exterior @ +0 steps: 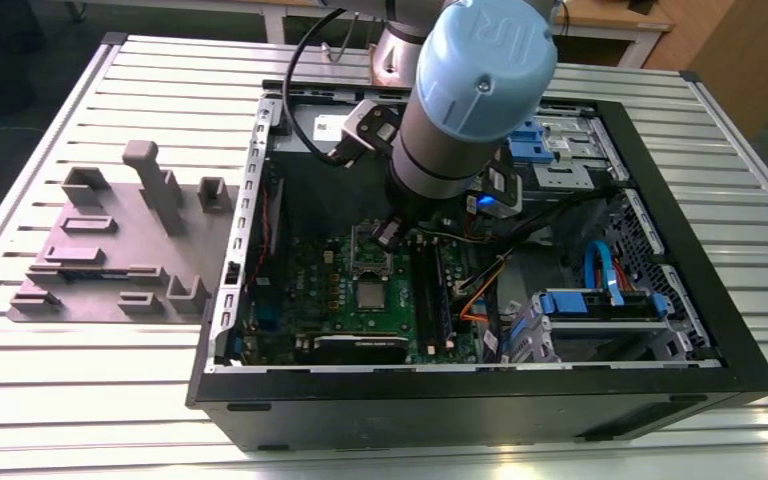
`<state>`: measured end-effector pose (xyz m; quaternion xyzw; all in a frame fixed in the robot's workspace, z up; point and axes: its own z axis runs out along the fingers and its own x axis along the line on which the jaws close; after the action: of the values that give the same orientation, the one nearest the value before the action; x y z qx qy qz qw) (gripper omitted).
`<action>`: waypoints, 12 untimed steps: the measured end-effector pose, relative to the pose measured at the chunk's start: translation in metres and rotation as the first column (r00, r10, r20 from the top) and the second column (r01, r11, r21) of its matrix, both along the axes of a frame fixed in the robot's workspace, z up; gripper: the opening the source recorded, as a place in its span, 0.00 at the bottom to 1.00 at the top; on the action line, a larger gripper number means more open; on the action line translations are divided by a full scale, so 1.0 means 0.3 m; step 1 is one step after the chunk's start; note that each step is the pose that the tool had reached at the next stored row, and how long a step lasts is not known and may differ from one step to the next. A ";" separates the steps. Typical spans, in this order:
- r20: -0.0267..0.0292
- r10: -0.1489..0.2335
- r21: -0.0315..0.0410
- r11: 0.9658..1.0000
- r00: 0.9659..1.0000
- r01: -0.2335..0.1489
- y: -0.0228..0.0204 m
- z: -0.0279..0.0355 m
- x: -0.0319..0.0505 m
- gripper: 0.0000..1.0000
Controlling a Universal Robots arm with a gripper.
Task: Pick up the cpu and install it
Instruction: 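Close the cpu cover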
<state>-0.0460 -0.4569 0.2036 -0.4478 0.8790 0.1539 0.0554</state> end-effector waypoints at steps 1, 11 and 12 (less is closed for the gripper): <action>0.000 0.000 -0.004 1.000 1.000 0.000 0.000 0.001 0.000 0.11; 0.000 0.000 -0.024 1.000 1.000 0.000 0.000 0.013 0.000 0.11; 0.000 0.000 -0.025 1.000 1.000 0.000 0.000 0.015 0.000 0.11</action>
<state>-0.0460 -0.4570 0.2080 -0.4485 0.8809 0.1429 0.0496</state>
